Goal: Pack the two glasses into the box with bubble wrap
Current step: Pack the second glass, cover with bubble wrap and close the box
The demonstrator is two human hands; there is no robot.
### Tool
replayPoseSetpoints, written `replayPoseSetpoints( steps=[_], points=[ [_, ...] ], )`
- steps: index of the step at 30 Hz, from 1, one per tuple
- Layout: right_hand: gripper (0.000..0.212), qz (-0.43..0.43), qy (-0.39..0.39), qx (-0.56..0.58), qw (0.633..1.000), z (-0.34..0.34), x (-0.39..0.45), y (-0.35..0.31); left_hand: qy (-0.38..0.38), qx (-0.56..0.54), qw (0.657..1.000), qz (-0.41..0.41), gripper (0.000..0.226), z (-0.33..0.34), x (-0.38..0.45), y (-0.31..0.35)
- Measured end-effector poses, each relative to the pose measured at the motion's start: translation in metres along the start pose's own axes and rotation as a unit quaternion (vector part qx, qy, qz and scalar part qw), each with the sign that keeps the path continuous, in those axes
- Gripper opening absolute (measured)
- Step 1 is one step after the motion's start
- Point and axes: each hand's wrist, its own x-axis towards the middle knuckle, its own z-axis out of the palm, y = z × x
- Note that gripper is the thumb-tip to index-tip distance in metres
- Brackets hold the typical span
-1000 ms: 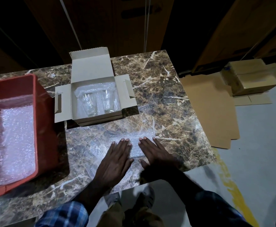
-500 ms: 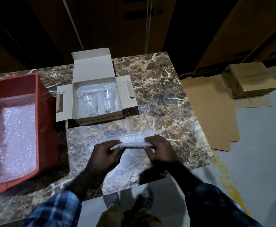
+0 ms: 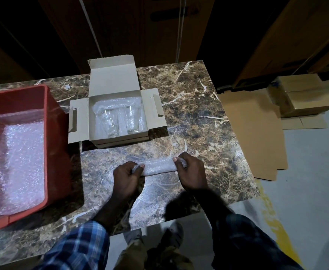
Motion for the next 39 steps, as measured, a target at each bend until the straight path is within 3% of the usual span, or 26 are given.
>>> replayPoseSetpoints(
  steps=[4,8,11,14,17,21,26,32,39],
  points=[
    [0.022,0.017,0.017,-0.044,0.999,0.007,0.003,0.003,0.045,0.152,0.984,0.086,0.042,-0.004,0.011,-0.01],
    [0.019,0.022,0.021,-0.1,0.995,0.008,0.007,0.003,0.103,0.285,0.927,0.22,0.035,0.0,0.008,0.001],
    [0.021,-0.003,-0.01,-0.135,0.991,0.008,0.015,0.0,0.125,0.3,0.924,0.2,0.03,0.004,0.014,0.003],
    [0.023,-0.032,-0.057,-0.252,0.965,0.012,0.019,-0.001,0.122,0.307,0.918,0.22,0.02,0.01,0.008,0.003],
    [0.021,-0.091,-0.04,-0.363,0.926,0.013,0.016,-0.001,0.127,0.406,0.856,0.295,0.017,0.009,0.003,0.002],
    [0.024,-0.205,-0.074,-0.376,0.901,0.014,0.01,0.007,0.045,0.536,0.744,0.396,0.033,-0.002,0.006,-0.001],
    [0.032,-0.231,-0.096,-0.302,0.92,0.003,-0.004,0.019,0.009,0.574,0.689,0.442,0.031,-0.013,0.01,-0.002],
    [0.029,-0.239,-0.086,-0.339,0.906,0.005,-0.011,0.02,-0.012,0.602,0.661,0.447,0.035,-0.021,0.003,-0.011],
    [0.011,-0.156,-0.052,-0.311,0.936,0.013,-0.003,0.013,0.025,0.547,0.753,0.366,0.016,-0.014,0.005,0.002]
  ],
)
